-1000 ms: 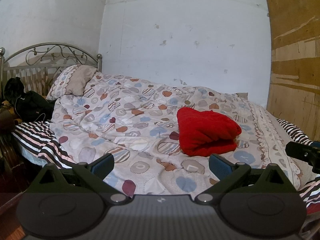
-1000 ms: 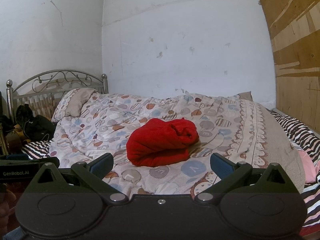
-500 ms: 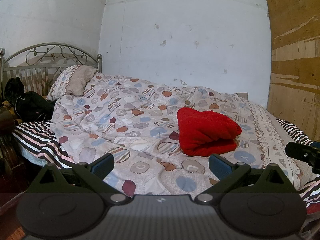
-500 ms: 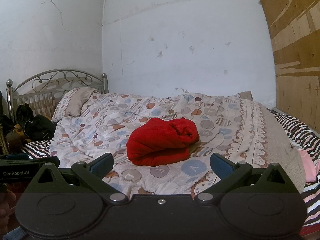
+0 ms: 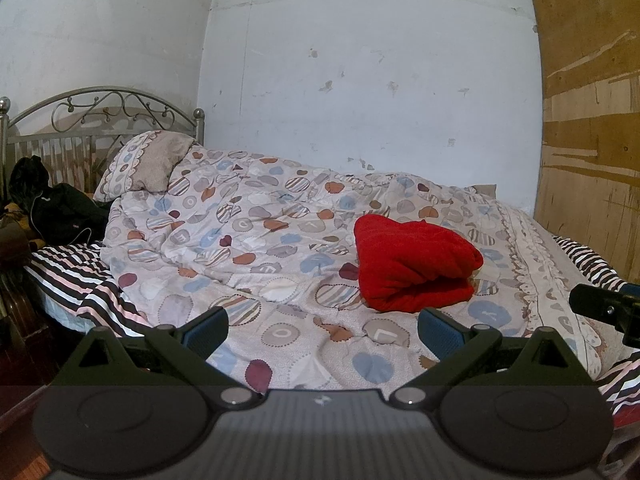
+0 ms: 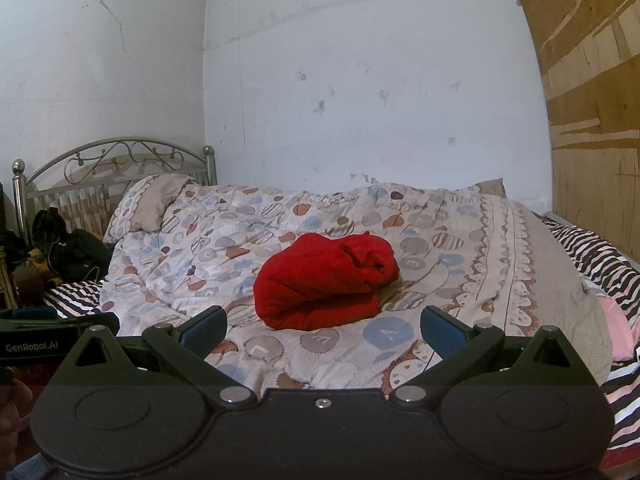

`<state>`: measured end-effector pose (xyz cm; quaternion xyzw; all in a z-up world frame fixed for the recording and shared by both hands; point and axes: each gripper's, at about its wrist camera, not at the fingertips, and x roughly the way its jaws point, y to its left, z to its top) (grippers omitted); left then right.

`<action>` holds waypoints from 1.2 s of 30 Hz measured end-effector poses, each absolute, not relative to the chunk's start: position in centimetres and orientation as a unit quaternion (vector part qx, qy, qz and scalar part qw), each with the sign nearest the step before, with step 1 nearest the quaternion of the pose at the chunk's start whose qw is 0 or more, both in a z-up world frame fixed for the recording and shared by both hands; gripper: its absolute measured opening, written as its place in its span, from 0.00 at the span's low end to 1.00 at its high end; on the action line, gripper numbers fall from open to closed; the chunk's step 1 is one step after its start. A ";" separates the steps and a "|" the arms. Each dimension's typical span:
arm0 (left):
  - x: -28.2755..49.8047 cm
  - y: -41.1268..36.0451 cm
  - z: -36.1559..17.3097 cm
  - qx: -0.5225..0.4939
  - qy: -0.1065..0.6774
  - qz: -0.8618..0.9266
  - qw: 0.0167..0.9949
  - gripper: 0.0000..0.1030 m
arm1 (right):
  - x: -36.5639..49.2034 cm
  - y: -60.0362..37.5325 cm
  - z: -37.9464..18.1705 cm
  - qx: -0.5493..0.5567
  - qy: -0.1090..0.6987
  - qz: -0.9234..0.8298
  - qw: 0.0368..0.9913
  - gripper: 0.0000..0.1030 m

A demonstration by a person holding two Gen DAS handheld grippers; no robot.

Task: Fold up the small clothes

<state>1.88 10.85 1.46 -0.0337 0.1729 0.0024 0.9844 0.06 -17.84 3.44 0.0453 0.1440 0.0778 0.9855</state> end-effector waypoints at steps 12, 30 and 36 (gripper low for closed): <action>2.0 10.7 1.5 -0.034 0.174 0.002 0.984 0.99 | -0.4 -17.6 3.0 0.046 0.147 0.079 0.985 1.00; 2.7 11.5 1.0 -0.050 0.215 0.015 0.975 1.00 | -0.4 -17.6 2.9 0.046 0.149 0.079 0.985 1.00; 2.7 11.6 0.9 -0.050 0.219 0.008 0.974 1.00 | -0.4 -17.5 2.9 0.045 0.150 0.079 0.984 1.00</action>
